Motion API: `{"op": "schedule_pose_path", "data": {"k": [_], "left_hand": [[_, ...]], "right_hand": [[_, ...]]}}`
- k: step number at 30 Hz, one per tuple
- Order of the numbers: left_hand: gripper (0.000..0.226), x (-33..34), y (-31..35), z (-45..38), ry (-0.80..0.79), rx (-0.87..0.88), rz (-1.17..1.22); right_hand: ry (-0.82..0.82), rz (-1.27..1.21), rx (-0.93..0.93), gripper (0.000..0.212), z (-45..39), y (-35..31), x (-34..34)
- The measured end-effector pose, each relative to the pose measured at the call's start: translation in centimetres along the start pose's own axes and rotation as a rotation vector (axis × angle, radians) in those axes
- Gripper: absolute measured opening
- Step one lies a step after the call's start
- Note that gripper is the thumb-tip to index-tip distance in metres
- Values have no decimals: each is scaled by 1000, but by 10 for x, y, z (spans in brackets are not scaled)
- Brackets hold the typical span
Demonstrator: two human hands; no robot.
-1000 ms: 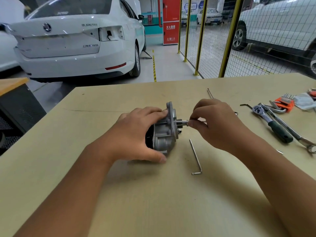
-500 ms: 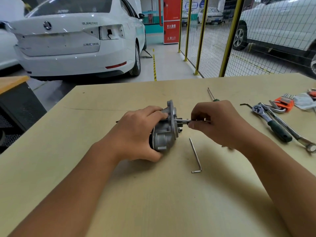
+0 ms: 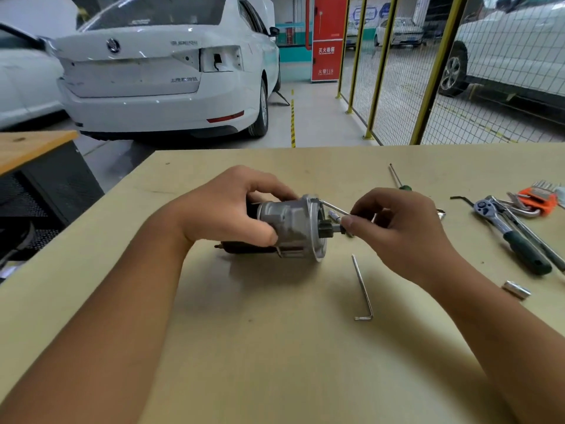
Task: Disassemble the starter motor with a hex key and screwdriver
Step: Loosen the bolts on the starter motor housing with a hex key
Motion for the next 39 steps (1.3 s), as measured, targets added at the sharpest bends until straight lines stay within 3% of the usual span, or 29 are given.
{"op": "schedule_pose_path", "data": {"k": [6,10,24,28,32,35,39], "left_hand": [[72,-8,5,-31,-46,-63,-160],[81,-8,-1,-49,6,-55,-376],[78,-8,0,-52,-82,-24,-294],[82,-7,6,-28,-32,-24,-345],[81,2,12,5,175,45,-474],[60,19,26,28,409,160,-694],[64,35,29,34,561,218,-811]], "right_hand": [[104,-78,143,11,-3,20,-7],[135,-65,128,10,-4,22,-8],[-92,-151,71,9,0,9,5],[2,-206,52,12,-2,6,-6],[142,-156,122,12,-5,17,-17],[160,-159,139,13,-2,17,-10],[133,-135,136,13,0,15,-2]]}}
Point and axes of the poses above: each hand's wrist, its own z-axis away from the middle knuckle, its own x-axis out of the palm, y = z × x, the point moved 7 cm from there along -z, towards the middle knuckle, and after that the axes turned 4 degrees about -z, right-handed, at the moved point
